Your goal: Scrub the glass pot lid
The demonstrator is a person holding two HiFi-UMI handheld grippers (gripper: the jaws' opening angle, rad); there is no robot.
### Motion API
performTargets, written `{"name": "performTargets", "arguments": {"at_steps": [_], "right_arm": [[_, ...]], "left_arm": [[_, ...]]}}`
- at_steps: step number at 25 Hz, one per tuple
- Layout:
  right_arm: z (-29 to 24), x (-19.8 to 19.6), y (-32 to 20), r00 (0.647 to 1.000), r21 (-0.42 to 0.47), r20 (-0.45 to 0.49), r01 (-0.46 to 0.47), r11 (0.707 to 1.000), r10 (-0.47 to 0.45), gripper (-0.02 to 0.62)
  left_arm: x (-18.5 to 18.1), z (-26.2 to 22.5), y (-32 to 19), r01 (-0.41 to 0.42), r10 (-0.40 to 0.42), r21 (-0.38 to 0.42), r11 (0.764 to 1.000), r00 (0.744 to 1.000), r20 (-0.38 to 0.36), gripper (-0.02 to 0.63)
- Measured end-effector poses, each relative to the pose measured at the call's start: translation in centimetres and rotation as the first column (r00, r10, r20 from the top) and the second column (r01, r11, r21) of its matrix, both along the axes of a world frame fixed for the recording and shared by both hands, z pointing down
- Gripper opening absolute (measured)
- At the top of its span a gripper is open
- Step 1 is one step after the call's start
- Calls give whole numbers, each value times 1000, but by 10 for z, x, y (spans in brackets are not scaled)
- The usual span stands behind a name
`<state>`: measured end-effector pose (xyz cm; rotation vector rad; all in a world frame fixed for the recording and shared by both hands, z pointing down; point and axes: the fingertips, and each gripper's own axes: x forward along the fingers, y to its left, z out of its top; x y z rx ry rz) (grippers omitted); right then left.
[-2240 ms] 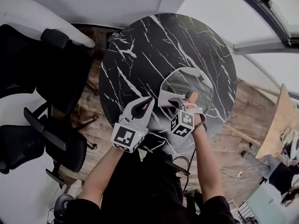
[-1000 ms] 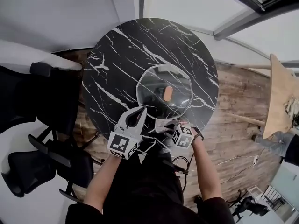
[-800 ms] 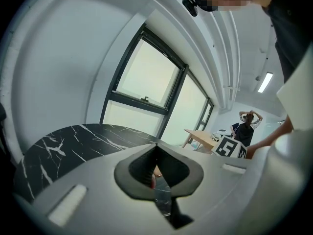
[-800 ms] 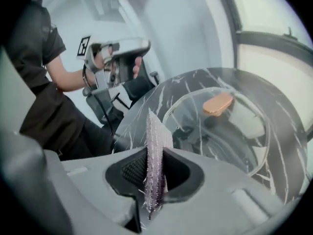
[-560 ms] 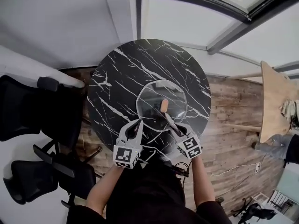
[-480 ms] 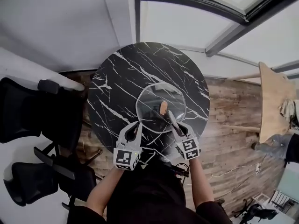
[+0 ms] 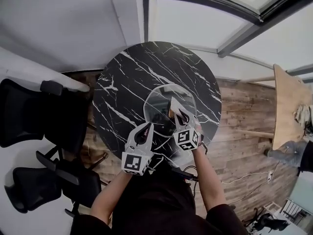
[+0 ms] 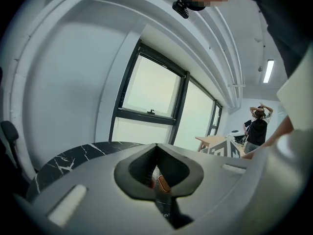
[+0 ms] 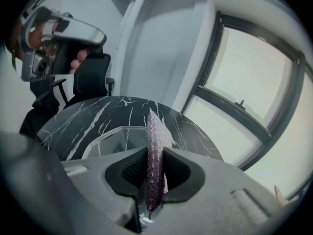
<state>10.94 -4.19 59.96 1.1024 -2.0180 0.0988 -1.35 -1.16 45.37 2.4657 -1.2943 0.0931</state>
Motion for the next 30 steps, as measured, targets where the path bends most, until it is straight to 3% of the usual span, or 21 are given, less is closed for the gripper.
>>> {"name": "performTargets", "arguments": {"at_steps": [11, 30], "right_arm": [[32, -11, 4, 967, -46, -187, 166, 985, -171, 69], [44, -18, 51, 934, -128, -232, 247, 960, -272, 69]], "left_arm": [[-2, 0, 1, -3, 3, -8, 1000, 1000, -13, 2], [5, -4, 4, -31, 31, -16, 999, 999, -34, 2]]}}
